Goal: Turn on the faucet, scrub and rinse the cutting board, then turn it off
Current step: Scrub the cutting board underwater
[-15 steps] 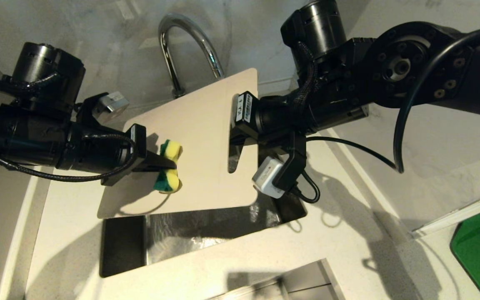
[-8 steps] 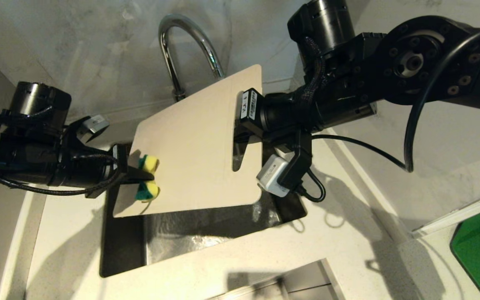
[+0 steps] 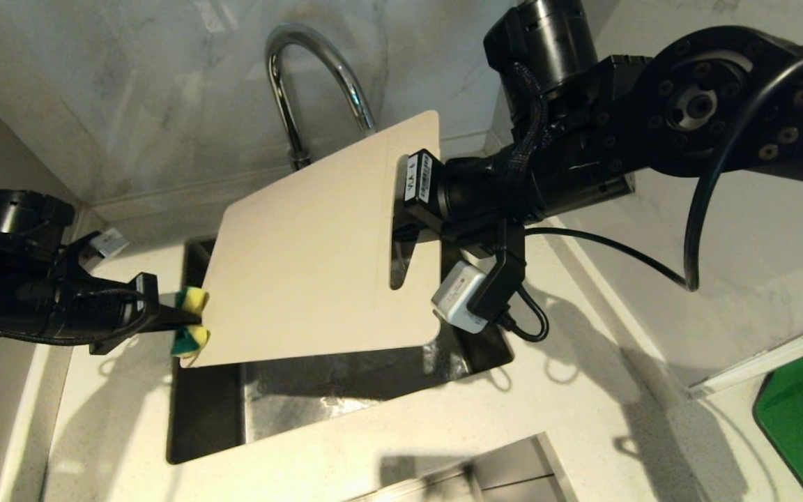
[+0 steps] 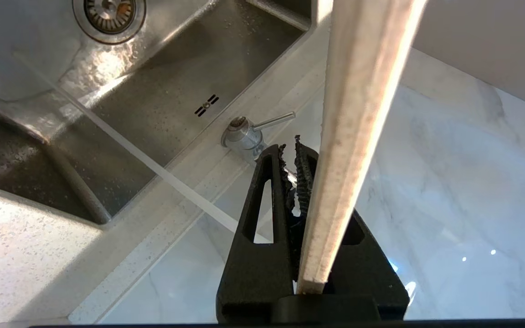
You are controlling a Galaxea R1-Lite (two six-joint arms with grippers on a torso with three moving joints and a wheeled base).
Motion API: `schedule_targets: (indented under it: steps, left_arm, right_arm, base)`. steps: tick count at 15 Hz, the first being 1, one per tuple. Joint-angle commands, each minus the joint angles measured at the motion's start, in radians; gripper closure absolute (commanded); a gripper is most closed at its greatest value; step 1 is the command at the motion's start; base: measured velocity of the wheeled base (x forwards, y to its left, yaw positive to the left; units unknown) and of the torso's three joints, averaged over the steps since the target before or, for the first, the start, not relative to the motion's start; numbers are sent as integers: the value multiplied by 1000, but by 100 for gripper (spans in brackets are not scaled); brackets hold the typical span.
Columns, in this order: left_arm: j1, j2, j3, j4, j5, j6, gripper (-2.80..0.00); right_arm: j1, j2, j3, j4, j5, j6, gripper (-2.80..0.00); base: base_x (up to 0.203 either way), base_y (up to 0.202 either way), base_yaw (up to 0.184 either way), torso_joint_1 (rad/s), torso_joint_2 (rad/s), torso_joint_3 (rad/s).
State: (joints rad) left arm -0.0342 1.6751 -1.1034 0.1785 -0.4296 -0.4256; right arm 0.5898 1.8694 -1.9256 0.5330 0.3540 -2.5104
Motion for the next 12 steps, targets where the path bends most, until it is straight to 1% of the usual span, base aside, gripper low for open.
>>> schedule_targets:
  steps: [1,4,6,9,12]
  left_arm:
    - [47,9,10,-1,-4,20,0]
    - [77,-16,-13,0,-21,31,0]
    - [72,-79,-64,14,-34,24,0]
    - [61,-153,-165,93,-38,17,0]
    - [65,-200,-176,101,-45,0,0]
  right_arm:
    - [-1,-7,11,4,2,-15,0]
    - [-5,-15,39,4,1,-19,0]
    - [-17,-18,90,2,0,-26,0]
    - [-41,-5,103,1,-3,-31,0]
    - [-62,24,105,1,-3,-55,0]
  base:
    - [0,0,0,0,0,0]
    - [0,0,0,0,0,0]
    - [0,0,0,0,0,0]
    - [0,0,0,0,0,0]
    - [0,0,0,0,0,0]
